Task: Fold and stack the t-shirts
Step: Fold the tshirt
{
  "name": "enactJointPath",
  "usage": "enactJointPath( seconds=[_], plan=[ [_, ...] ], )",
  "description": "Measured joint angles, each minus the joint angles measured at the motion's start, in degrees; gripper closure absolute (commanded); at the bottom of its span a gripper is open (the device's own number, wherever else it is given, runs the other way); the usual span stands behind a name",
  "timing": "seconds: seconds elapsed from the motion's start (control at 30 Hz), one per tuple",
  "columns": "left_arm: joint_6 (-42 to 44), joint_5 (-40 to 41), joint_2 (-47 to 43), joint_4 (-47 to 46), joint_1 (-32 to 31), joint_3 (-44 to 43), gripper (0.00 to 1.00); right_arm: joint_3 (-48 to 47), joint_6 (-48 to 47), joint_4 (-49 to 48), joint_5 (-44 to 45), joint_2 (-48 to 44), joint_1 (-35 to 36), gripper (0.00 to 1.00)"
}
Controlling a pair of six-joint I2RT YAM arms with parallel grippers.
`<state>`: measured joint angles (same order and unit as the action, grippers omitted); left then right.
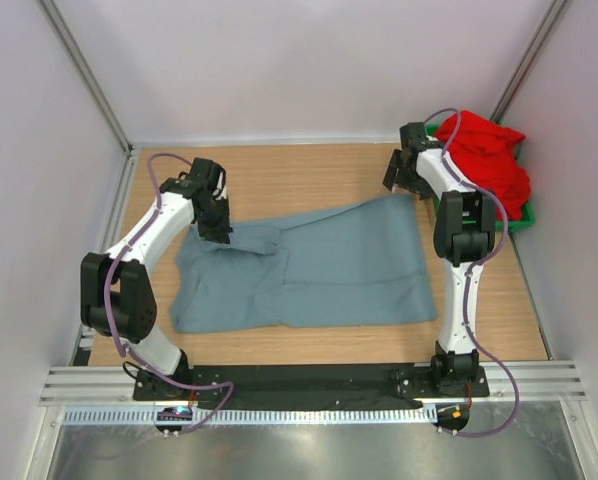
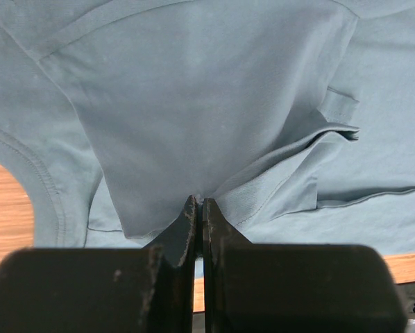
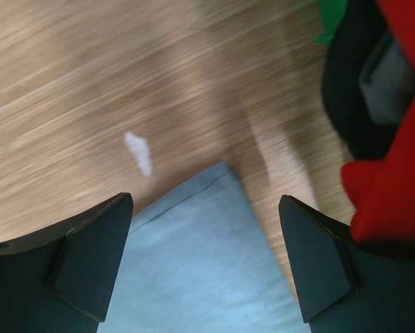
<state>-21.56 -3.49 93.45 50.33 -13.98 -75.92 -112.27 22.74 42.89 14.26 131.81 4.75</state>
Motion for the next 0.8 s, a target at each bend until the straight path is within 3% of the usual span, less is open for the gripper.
enactJointPath(
  seconds=[0.2,0.27,0.5,0.7,0.8],
  plan=[
    [0.0,0.0,0.0,0.0,0.0,0.0,1.0,-0.3,0.0,-0.3,-0.5,2.5,-1.4,0.17],
    [0.0,0.0,0.0,0.0,0.0,0.0,1.0,-0.3,0.0,-0.3,-0.7,2.6,-1.4,0.32],
    [0.0,0.0,0.0,0.0,0.0,0.0,1.0,-0.2,0.0,-0.8,-1.5,2.6,-1.2,0.63],
    [0.0,0.0,0.0,0.0,0.0,0.0,1.0,-0.2,-0.2,-0.8,-1.8,2.6,-1.1,0.99],
    [0.0,0.3,0.0,0.0,0.0,0.0,1.0,-0.8,-0.2,-0.4,-1.7,2.9,-1.1,0.99]
  ],
)
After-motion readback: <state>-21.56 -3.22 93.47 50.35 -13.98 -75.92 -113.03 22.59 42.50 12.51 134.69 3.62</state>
